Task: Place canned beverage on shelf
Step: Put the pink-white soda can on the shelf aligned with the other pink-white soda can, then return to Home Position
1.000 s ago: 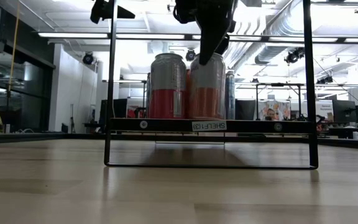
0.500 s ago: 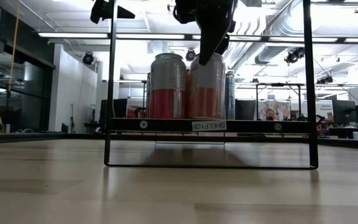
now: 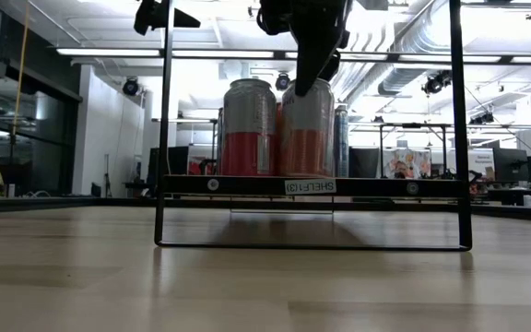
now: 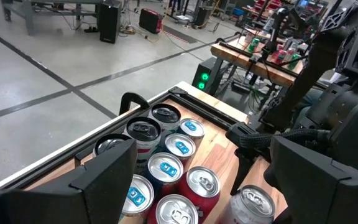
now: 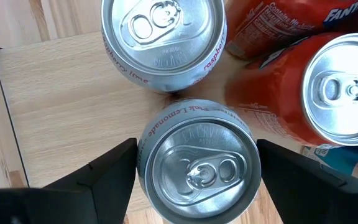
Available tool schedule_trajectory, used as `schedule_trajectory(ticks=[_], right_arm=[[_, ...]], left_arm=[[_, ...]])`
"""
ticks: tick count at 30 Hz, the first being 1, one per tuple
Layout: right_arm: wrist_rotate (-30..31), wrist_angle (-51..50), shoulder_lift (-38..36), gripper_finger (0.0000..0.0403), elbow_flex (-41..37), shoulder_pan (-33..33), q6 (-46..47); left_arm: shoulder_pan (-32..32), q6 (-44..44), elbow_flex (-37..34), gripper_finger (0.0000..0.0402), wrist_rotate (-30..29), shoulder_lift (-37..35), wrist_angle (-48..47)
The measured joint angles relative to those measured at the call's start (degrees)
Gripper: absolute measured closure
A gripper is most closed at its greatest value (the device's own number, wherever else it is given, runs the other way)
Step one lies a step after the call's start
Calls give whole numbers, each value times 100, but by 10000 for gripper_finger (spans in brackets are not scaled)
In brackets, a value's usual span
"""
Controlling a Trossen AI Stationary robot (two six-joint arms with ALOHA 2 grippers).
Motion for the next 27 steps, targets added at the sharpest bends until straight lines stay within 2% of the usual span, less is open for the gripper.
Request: schedule_trajectory(ticks=[5,15,27], right_arm=[[0,0,0,94,0,0,-1],[14,14,-8,8,2,0,-17],[3,-12,-281,12,2,-2,-711]], left_arm=[[0,2,0,76,0,0,0],[0,2,0,76,0,0,-141],[0,53,0,76,-2,0,-142]])
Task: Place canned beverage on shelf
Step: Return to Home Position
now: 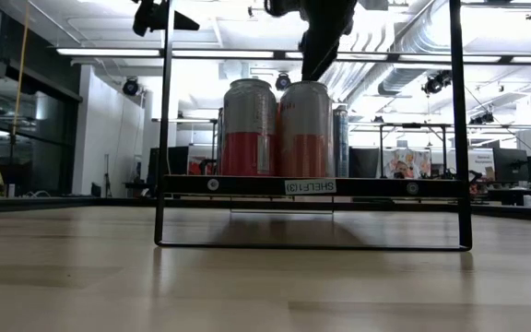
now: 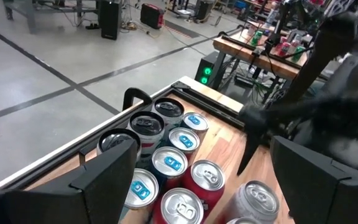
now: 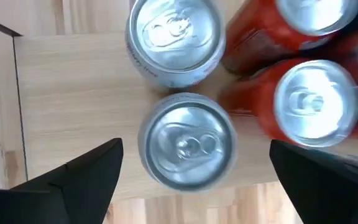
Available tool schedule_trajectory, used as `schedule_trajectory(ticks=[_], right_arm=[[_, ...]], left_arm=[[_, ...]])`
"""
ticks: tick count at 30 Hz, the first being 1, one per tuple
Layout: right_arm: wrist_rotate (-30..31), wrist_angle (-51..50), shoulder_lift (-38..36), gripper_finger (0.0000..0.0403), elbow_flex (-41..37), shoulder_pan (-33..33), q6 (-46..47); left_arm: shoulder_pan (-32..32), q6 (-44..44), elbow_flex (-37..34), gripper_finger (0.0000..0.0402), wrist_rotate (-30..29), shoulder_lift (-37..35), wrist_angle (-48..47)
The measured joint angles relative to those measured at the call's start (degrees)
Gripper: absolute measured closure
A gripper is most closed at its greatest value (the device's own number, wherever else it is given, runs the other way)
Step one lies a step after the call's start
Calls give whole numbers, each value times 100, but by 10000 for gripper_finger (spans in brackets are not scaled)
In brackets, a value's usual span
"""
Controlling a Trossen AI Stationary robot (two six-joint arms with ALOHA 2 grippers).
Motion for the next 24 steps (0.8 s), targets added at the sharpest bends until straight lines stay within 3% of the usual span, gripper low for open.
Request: schedule_trajectory(ticks=[8,15,20,24], right_arm=[[762,-322,-686,12,0,-173,-341],[784,-642,-1544,12,-142,-497,-203],[766,-375,-2466,12,-952,-651,-339],[733,573,-3420,12,-2116,-723,148]], left_arm=[[0,302,0,76,0,0,15],[0,301,0,76,-9,0,17],[-2,299,0,76,-15,0,95],[-2,297,0,76,57,0,346]])
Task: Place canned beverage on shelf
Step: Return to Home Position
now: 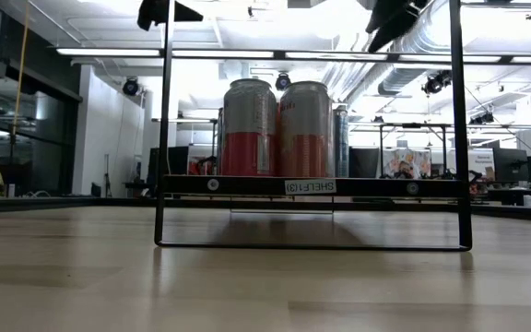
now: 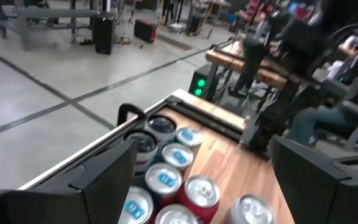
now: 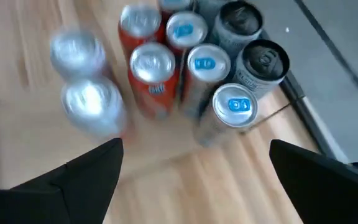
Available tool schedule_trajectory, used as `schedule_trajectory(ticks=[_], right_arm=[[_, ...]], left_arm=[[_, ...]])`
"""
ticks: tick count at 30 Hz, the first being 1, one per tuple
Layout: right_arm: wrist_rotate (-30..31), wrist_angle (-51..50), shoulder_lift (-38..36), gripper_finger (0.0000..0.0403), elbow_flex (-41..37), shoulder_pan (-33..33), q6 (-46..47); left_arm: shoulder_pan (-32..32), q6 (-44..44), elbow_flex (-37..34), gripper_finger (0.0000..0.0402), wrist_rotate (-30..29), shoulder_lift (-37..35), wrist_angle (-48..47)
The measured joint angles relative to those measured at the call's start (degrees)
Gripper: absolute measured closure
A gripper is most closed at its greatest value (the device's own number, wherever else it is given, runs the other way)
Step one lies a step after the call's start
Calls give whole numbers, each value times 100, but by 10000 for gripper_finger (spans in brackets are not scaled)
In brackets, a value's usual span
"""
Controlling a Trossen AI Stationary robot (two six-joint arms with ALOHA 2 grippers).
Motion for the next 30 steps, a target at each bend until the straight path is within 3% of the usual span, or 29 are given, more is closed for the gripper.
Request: schedule_trajectory(ticks=[7,11,15,20,25,30], right_arm=[[-700,2347,-1137,12,-1428,4,1465],[-1133,3792,-1340,12,-1707,4,1209],[-1182,4664,-1315,12,-1733,4,822],[-1007,5062,-1175,12,-1733,4,549],[-1000,5052,-1078,13,-1733,4,560],[-1002,5051,-1081,47,-1737,4,560]], left_arm=[[-1,-1,0,76,27,0,569],[0,-3,2,76,28,-2,848],[-1,-172,2,76,85,-4,1023],[-16,-544,2,76,474,-2,1042],[-208,-306,2,84,499,-4,1042],[-337,92,2,132,121,-60,1037]])
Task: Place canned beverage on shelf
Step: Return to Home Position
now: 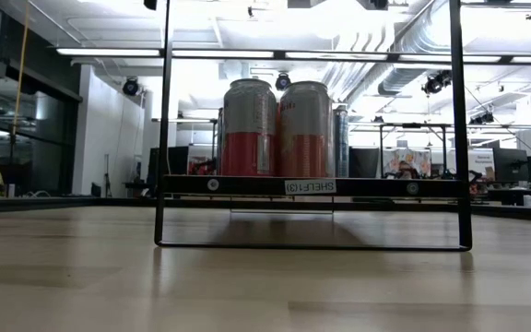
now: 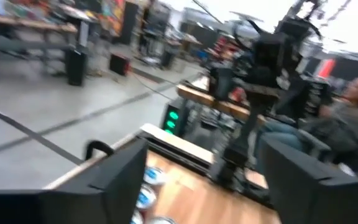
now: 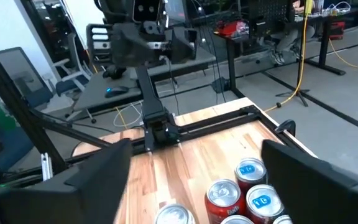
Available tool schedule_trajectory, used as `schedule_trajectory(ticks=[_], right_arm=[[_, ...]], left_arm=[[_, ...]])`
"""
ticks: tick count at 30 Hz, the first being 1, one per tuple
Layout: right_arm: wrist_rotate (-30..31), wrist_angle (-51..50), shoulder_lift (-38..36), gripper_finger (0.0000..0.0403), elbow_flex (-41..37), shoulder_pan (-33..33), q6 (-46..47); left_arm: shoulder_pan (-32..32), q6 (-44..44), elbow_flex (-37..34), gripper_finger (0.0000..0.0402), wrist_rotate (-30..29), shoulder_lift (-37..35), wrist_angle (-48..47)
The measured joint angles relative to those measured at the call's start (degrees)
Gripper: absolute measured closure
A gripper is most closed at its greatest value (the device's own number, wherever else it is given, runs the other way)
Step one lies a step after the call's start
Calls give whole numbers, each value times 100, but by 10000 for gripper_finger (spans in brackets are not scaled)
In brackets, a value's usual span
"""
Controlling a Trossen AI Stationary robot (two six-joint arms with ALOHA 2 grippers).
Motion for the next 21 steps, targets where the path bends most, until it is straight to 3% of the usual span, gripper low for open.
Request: schedule_trajectory(ticks=[4,8,11,16,21], right_arm=[[0,4,-48,134,0,0,18],[-16,-127,-94,265,0,0,-22],[-28,-369,-156,371,0,0,-208],[-48,-581,-310,387,0,-8,-123],[-51,-570,-492,396,2,-28,-141]], left_arm=[[-72,237,0,234,-525,-209,-57],[-60,353,0,371,-403,-521,-228],[7,376,0,386,-211,-726,-313],[11,512,-268,399,-74,-974,-263],[11,511,-1245,401,-68,-1270,590]])
